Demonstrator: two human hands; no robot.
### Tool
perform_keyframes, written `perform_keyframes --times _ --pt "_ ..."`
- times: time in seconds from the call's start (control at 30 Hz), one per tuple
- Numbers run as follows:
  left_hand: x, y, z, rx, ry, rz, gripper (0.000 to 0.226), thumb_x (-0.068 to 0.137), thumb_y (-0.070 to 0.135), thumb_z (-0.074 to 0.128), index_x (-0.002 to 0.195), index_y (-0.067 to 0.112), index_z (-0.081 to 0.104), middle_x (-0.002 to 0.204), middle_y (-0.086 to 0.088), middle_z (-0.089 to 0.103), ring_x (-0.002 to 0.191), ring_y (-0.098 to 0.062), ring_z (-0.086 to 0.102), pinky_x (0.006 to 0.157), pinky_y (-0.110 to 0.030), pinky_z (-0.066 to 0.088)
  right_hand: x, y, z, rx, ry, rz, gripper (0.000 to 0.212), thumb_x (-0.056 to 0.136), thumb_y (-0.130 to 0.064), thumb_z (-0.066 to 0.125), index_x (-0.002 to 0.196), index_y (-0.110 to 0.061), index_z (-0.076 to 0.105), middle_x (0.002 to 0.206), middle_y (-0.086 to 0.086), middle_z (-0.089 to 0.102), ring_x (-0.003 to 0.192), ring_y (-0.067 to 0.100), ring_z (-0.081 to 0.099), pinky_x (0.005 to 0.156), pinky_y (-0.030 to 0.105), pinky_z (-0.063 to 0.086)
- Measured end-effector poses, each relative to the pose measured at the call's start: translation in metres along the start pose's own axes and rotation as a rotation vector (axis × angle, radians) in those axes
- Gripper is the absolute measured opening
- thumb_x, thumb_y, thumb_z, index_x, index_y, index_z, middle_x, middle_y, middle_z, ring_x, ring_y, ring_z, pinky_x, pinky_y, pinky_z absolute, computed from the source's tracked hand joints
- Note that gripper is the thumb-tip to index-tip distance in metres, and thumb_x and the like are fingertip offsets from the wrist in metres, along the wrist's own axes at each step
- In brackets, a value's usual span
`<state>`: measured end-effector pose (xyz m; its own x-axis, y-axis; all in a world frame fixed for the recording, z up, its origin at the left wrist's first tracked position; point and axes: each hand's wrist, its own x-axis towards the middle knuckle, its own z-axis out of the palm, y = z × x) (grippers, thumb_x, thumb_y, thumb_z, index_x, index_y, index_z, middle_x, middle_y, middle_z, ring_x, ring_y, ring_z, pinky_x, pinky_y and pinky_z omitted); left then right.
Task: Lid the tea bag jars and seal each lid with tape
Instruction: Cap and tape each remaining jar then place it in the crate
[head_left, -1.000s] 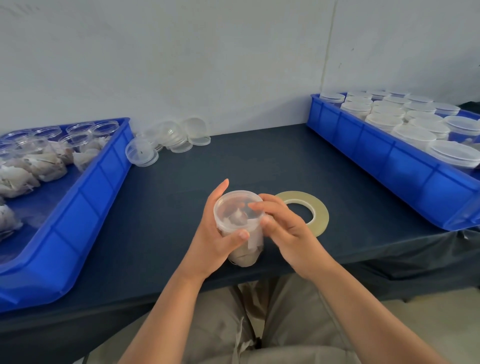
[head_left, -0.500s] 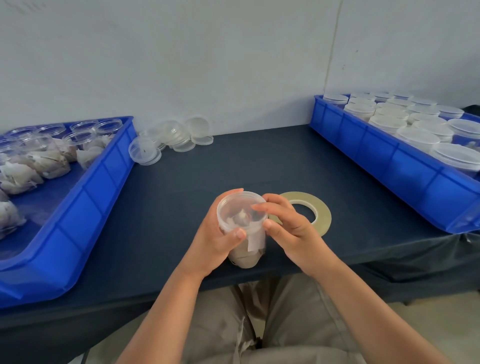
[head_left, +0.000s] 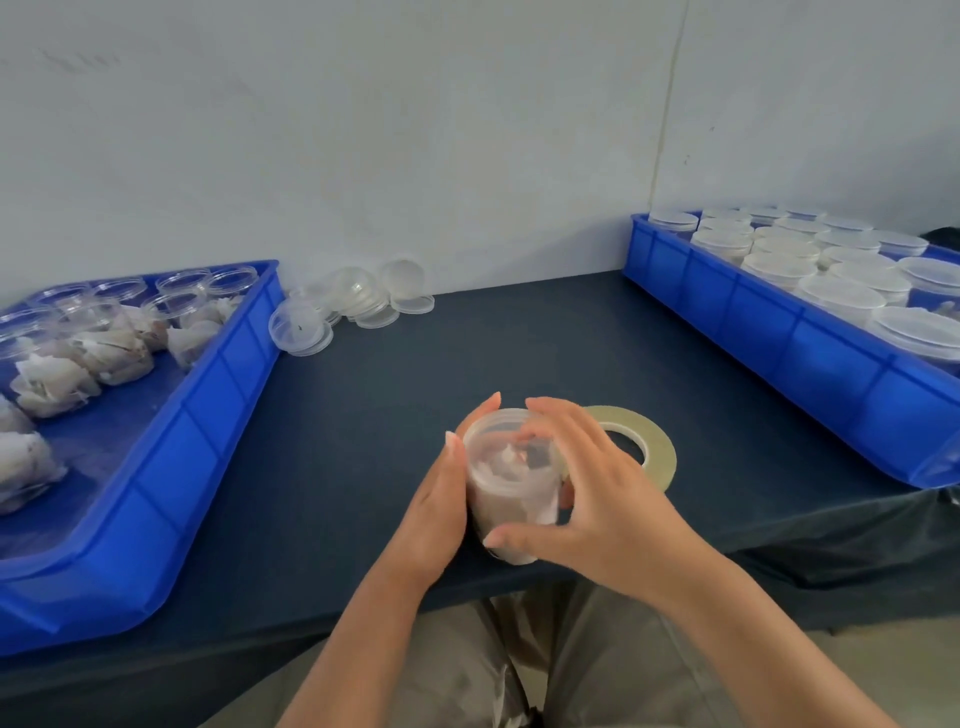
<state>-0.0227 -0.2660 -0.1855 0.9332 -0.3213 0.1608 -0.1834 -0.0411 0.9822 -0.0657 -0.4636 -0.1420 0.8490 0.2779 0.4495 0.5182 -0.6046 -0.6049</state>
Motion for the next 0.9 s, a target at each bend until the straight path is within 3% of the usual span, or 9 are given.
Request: perform_keyframes --times 0.1,0.17,0.23,0.33,0.43,0.5,0.67,0.8,0.9 --pt "0.001 0.001 -0.002 0.005 -0.005 -0.018 0.063 0.105 0.076 0.030 0.160 0.048 0.040 0.159 0.005 0.053 0.150 -0.019 0.046 0.125 -0.054 0.031 -0.006 -0.011 0.012 -0.202 -0.005 -0.004 0.076 0.077 -0.072 0.078 0.140 -0.051 0.042 0.164 -0.023 0.022 0.129 0.009 0.056 0.090 0.023 0.051" --pt "0.001 -0.001 -0.002 0.009 -0.002 0.006 0.065 0.103 0.079 0.034 0.159 0.049 0.040 0.160 0.008 0.052 0.151 -0.016 0.045 0.125 -0.052 0.032 -0.007 -0.014 0.016 -0.247 0.036 0.021 0.068 0.081 -0.066 0.078 0.138 -0.051 0.045 0.161 -0.015 0.026 0.117 0.017 0.062 0.085 0.028 0.056" --pt "0.001 -0.005 -0.001 0.019 0.006 0.019 0.066 0.102 0.081 0.032 0.159 0.050 0.039 0.160 0.010 0.052 0.150 -0.014 0.046 0.124 -0.049 0.034 -0.007 -0.014 0.013 -0.253 0.059 0.014 0.063 0.081 -0.064 0.078 0.135 -0.053 0.047 0.145 -0.019 0.033 0.102 0.013 0.061 0.076 0.025 0.055" --pt "0.007 -0.010 0.001 -0.034 0.032 0.024 0.073 0.097 0.086 0.031 0.156 0.047 0.047 0.148 0.003 0.064 0.138 -0.019 0.060 0.116 -0.050 0.043 -0.002 -0.009 -0.010 -0.181 0.099 0.074 0.075 0.075 -0.067 0.080 0.141 -0.056 0.046 0.137 -0.023 0.037 0.107 0.007 0.057 0.085 0.023 0.053" --pt "0.013 -0.009 0.002 -0.209 0.159 -0.060 0.095 0.073 0.102 0.050 0.139 0.036 0.068 0.126 -0.013 0.075 0.118 -0.032 0.071 0.102 -0.048 0.052 0.011 -0.004 -0.059 -0.137 0.190 0.118 0.078 0.072 -0.069 0.077 0.143 -0.056 0.048 0.135 -0.024 0.039 0.114 0.003 0.055 0.092 0.027 0.053" --pt "0.016 -0.011 0.001 -0.215 0.189 -0.088 0.104 0.067 0.104 0.052 0.134 0.028 0.070 0.121 -0.014 0.076 0.113 -0.032 0.072 0.097 -0.044 0.053 0.022 -0.002 -0.102 -0.217 0.240 0.132 0.078 0.073 -0.070 0.079 0.143 -0.057 0.048 0.135 -0.021 0.039 0.115 0.003 0.058 0.091 0.027 0.053" --pt "0.019 -0.018 0.000 -0.193 0.194 -0.071 0.098 0.083 0.097 0.039 0.134 0.018 0.067 0.119 -0.012 0.077 0.110 -0.031 0.073 0.096 -0.044 0.053 0.041 0.012 -0.215 -0.451 0.364 0.258 0.082 0.072 -0.067 0.083 0.145 -0.056 0.046 0.142 -0.012 0.042 0.114 0.015 0.058 0.093 0.036 0.048" --pt "0.021 -0.023 -0.001 -0.195 0.183 -0.064 0.087 0.090 0.078 0.028 0.132 0.013 0.067 0.117 -0.014 0.077 0.108 -0.033 0.073 0.095 -0.044 0.053 0.039 0.029 -0.295 -0.625 0.271 0.479 0.094 0.068 -0.073 0.082 0.151 -0.042 0.049 0.146 0.009 0.050 0.130 0.032 0.055 0.105 0.041 0.043" --pt "0.021 -0.022 0.001 -0.174 0.180 -0.062 0.085 0.092 0.075 0.026 0.131 0.012 0.067 0.116 -0.015 0.077 0.107 -0.032 0.073 0.097 -0.046 0.052 0.024 0.047 -0.329 -0.521 0.250 0.607 0.093 0.065 -0.071 0.087 0.146 -0.036 0.057 0.148 0.004 0.056 0.112 0.029 0.068 0.097 0.047 0.058"
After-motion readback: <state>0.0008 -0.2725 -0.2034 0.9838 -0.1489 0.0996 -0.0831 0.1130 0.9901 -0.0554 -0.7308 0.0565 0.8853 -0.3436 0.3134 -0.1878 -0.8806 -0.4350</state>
